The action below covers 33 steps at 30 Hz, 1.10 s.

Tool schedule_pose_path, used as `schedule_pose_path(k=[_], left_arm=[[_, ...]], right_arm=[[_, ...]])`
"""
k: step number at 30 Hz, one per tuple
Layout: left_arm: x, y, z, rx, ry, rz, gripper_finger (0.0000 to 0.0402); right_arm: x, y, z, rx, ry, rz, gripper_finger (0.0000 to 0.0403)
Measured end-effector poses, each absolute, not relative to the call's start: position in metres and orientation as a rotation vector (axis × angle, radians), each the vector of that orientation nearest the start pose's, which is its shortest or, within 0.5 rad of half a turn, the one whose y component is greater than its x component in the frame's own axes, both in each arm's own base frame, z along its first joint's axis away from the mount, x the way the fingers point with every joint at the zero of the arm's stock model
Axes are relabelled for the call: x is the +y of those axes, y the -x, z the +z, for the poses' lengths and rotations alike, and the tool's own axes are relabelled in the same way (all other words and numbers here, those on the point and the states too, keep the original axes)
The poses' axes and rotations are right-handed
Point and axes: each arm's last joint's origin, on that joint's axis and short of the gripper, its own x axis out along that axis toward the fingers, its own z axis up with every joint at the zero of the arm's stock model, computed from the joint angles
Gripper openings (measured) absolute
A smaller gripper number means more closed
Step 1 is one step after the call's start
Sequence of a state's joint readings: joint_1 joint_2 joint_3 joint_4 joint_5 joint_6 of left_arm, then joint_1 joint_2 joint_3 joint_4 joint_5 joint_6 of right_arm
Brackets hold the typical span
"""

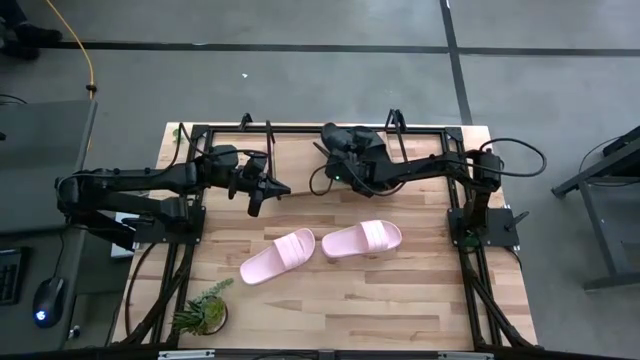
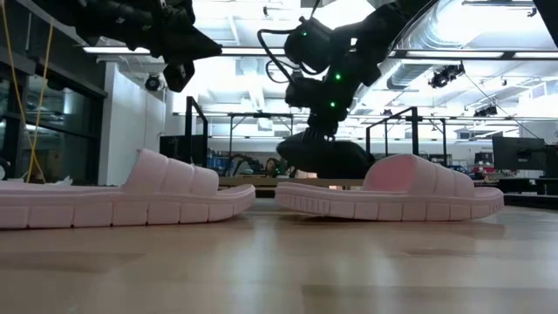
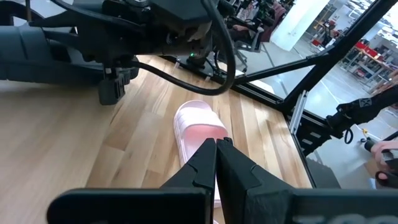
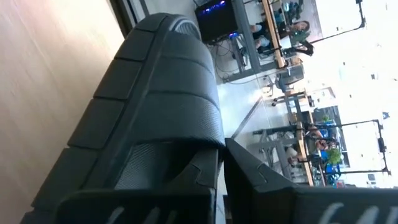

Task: Pick and place slides into the shelf
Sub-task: Put the black slide on the shelf

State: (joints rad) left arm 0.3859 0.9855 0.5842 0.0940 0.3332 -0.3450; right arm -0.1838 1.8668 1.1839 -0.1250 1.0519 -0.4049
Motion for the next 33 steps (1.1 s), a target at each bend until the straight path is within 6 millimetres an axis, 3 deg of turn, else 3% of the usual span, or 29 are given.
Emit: schedule_pose_path(k=[14, 24, 28, 33], left_arm=[[0.0717, -0.2016, 0.2543, 0.276, 0.454, 0.102, 0.0001], [0.0709, -0.2017, 0.2543, 0.28, 0.462, 0.076, 0.0001], [0.0703, -0.2017, 0.2543, 0.283, 0.48, 0.059, 0.0001], [0.0702, -0.2017, 0.2543, 0.283, 0.482, 0.057, 0.0001]], right_arm=[[-0.0935, -0.3637, 0.1839, 1.063, 0.678, -1.042, 0.0], [-0.0921, -0.3653, 0.1815, 1.046, 0.612, -0.954, 0.0003], [-0.0918, -0.3657, 0.1812, 1.044, 0.603, -0.936, 0.0031], [-0.0914, -0.3657, 0.1807, 1.038, 0.583, -0.928, 0.0097]])
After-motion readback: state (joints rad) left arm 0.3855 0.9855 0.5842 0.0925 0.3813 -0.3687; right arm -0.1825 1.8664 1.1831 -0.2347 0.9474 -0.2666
